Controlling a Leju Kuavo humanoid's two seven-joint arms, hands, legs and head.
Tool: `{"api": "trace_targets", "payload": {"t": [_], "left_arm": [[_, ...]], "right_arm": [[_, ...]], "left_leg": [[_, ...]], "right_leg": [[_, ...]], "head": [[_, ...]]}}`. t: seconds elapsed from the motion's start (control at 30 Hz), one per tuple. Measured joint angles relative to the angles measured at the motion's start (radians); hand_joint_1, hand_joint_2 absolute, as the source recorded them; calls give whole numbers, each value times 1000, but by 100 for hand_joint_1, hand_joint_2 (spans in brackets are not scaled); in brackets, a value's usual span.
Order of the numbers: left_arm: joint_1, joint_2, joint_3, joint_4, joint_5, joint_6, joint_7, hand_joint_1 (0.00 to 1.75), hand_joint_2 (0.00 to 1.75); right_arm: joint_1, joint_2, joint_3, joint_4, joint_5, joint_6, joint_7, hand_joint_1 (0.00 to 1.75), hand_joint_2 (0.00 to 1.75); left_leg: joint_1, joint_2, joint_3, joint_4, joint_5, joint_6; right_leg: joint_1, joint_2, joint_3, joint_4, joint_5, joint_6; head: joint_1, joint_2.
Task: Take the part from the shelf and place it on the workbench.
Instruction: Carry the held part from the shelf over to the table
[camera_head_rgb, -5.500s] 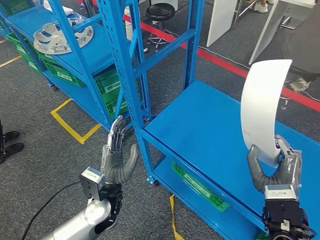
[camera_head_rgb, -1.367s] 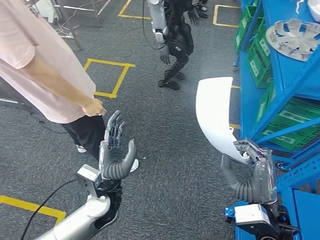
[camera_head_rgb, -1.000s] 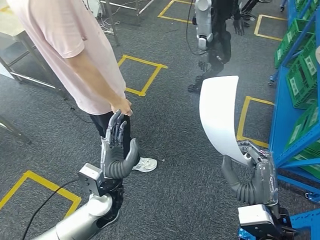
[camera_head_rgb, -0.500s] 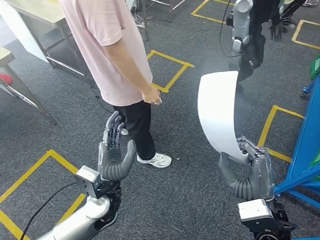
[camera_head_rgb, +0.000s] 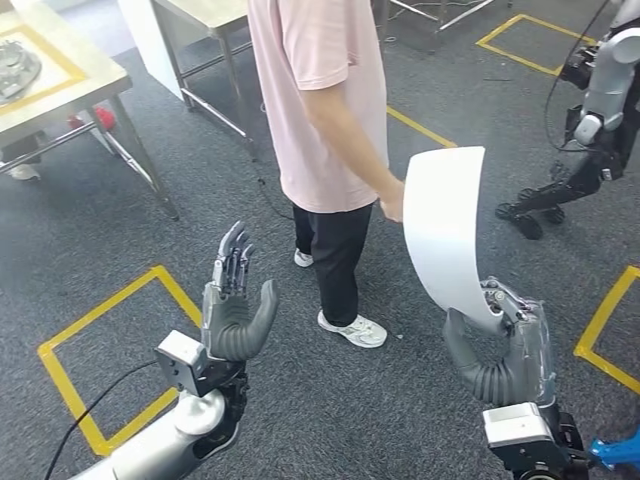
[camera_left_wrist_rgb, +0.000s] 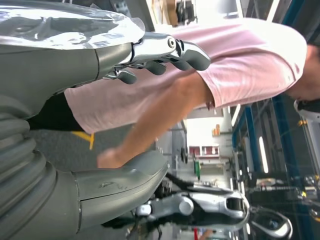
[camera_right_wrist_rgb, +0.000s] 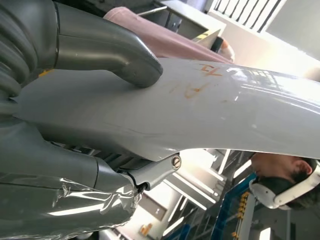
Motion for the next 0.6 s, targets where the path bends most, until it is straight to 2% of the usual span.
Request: {"api": "trace_targets", "payload": {"t": [0.03, 0.07, 0.1, 0.13, 0.17, 0.2, 0.27, 0.3, 0.33, 0.37, 0.4, 0.43, 0.5, 0.53, 0.57, 0.6], "left_arm": [[0, 0, 0, 0, -1, 0, 2, 0, 175], [2, 0, 0, 0, -3, 0, 4, 0, 175], [3, 0, 0, 0, -5, 0, 7, 0, 175], [5, 1, 0, 0, -8, 0, 10, 0, 175], [6, 2, 0, 0, -11, 0, 13, 0, 175], [6, 2, 0, -1, -15, 0, 16, 0, 175], [4, 3, 0, -1, -20, 0, 23, 0, 175], [4, 3, 0, -1, -22, 0, 26, 0, 175], [6, 3, 0, -1, -24, 0, 30, 0, 175], [8, 3, 0, -1, -26, 1, 33, 0, 175], [9, 3, 0, -1, -28, 2, 36, 0, 175], [9, 4, 0, -1, -30, 3, 40, 0, 175], [9, 4, 0, -1, -35, 5, 50, 0, 175], [8, 4, 0, -2, -37, 5, 54, 0, 175], [9, 3, 0, -3, -39, 3, 56, 0, 175], [9, 3, 0, -3, -41, 2, 57, 0, 175]], "right_arm": [[0, -1, 0, 0, -2, 0, 0, 175, 175], [0, -1, 0, 0, -4, 1, -1, 175, 175], [-1, -1, 0, 0, -5, 1, -1, 175, 175], [-2, -1, -1, 0, -6, 1, -1, 175, 175], [-2, -1, -1, 0, -7, 1, -1, 175, 175], [-3, -1, -1, 0, -7, 1, -1, 175, 175], [-2, -1, -2, 0, -8, 3, 1, 175, 175], [-1, -1, -2, 0, -9, 4, 2, 175, 175], [0, -1, -2, 0, -10, 6, 3, 175, 175], [1, -1, -2, 0, -10, 7, 3, 175, 175], [1, -1, -2, 0, -11, 9, 4, 175, 175], [1, -1, -2, 0, -11, 12, 4, 175, 175], [1, -1, -3, 0, -11, 20, 5, 175, 175], [1, -1, -4, 0, -9, 25, 7, 175, 175], [1, -1, -4, 0, -7, 27, 9, 175, 175], [1, -1, -6, 0, -5, 29, 11, 175, 175]], "left_leg": [[2, -13, -4, 1, 2, -5], [5, -25, -8, 0, 5, -12], [7, -38, -12, -2, 9, -19], [7, -37, -14, -3, 9, -25], [4, -20, -20, 8, 1, -29], [0, 9, -36, 38, -18, -33], [-1, 73, -99, 163, -81, -38], [1, 88, -136, 236, -111, -41], [3, 96, -164, 291, -126, -44], [5, 101, -173, 307, -122, -47], [7, 107, -159, 280, -101, -49], [9, 118, -124, 215, -66, -50], [7, 163, -38, 63, -10, -46], [4, 177, -13, 17, 2, -41], [0, 182, -3, -3, 3, -36], [-2, 169, -4, -5, 1, -29]], "right_leg": [[0, 19, 17, -36, 9, -2], [1, 26, 25, -49, 7, -3], [2, 16, 30, -55, 8, -5], [1, 3, 33, -59, 11, -9], [-1, -11, 37, -65, 15, -14], [-3, -26, 40, -72, 19, -19], [-1, -57, 42, -77, 21, -27], [1, -73, 42, -77, 20, -29], [2, -89, 42, -77, 19, -30], [2, -104, 42, -77, 18, -30], [2, -118, 43, -76, 16, -29], [1, -131, 45, -76, 13, -26], [5, -151, 50, -74, 6, -16], [8, -159, 53, -73, 2, -11], [12, -168, 55, -72, -2, -5], [13, -179, 59, -72, -5, 0]], "head": [[0, 0], [0, 0], [0, 0], [-1, 0], [-3, 0], [-8, 0], [-17, 0], [-19, 0], [-19, 0], [-20, 0], [-21, 0], [-22, 0], [-29, 0], [-29, 0], [-27, 0], [-24, 0]]}}
